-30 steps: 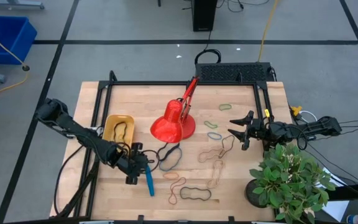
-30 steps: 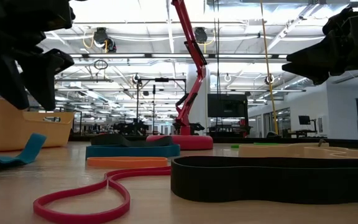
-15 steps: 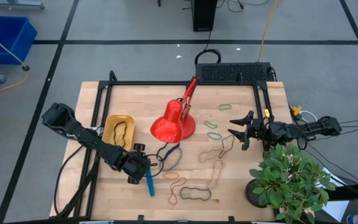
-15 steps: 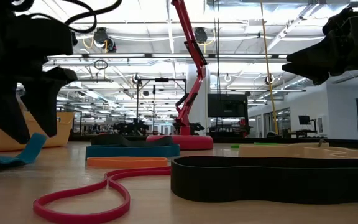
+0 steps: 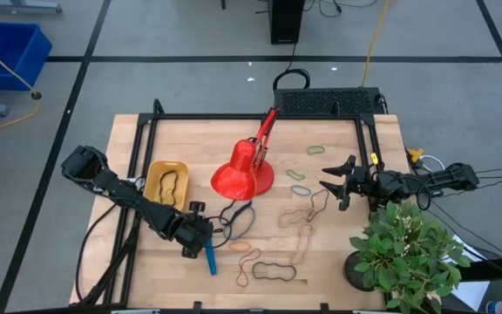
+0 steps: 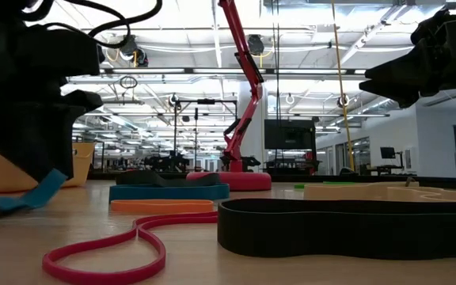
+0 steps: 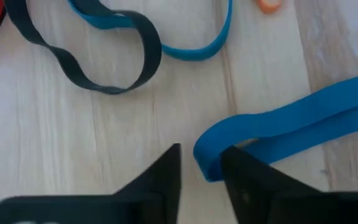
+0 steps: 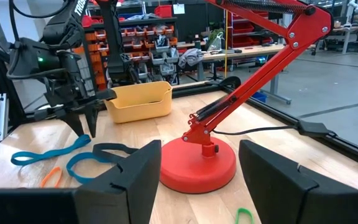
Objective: Pick and place rubber bands into bin
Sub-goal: Put the bottom blue rubber band into the yellow bin, then put the top black rubber band into the yellow bin
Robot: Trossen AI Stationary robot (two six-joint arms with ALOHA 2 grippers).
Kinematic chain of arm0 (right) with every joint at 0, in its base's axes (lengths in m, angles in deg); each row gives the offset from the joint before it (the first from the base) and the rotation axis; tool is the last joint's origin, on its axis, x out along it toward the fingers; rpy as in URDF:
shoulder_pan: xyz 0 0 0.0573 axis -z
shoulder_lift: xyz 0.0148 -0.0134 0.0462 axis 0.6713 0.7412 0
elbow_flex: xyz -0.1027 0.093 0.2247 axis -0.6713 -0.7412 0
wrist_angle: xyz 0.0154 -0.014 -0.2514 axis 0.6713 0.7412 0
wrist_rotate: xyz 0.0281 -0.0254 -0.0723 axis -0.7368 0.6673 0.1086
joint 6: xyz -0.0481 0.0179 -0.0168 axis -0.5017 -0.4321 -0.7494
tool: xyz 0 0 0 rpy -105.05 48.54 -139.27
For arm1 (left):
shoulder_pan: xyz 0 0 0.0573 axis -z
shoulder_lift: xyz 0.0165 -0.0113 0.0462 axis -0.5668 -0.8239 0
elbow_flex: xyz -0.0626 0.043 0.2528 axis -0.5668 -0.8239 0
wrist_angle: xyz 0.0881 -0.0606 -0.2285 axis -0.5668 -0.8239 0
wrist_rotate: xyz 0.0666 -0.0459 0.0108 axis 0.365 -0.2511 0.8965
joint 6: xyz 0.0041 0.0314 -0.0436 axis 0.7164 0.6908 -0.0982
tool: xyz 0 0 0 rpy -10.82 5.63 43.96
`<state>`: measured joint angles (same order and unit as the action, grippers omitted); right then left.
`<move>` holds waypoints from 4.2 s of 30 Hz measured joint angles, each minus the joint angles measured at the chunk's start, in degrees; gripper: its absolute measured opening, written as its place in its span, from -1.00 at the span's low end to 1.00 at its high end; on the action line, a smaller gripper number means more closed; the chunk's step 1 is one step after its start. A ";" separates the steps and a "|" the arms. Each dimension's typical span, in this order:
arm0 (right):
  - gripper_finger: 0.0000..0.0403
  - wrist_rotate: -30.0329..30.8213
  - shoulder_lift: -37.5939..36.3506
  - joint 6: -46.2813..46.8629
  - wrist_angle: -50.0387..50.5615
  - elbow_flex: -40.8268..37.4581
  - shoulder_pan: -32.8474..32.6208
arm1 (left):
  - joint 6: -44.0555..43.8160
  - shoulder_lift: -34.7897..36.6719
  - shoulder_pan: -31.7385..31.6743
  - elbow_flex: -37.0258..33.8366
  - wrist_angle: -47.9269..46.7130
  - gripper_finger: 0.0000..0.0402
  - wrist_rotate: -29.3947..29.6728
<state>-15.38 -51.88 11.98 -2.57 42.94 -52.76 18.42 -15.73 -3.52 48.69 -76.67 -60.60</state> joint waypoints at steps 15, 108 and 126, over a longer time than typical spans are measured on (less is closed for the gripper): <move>0.04 0.00 0.00 0.00 0.01 0.00 0.00 | -4.75 0.95 -1.45 0.00 1.63 -0.97 -4.62; 0.04 0.02 0.96 -1.27 -0.13 0.00 0.00 | -14.74 21.97 -26.27 2.78 -50.47 -0.59 3.21; 0.04 0.04 0.96 -1.29 -0.13 0.00 0.00 | -18.50 21.98 -26.27 5.97 -44.81 -0.23 0.30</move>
<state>-15.34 -50.92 10.69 -2.70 42.94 -52.76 -0.08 6.25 -29.79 54.65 -121.49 -60.30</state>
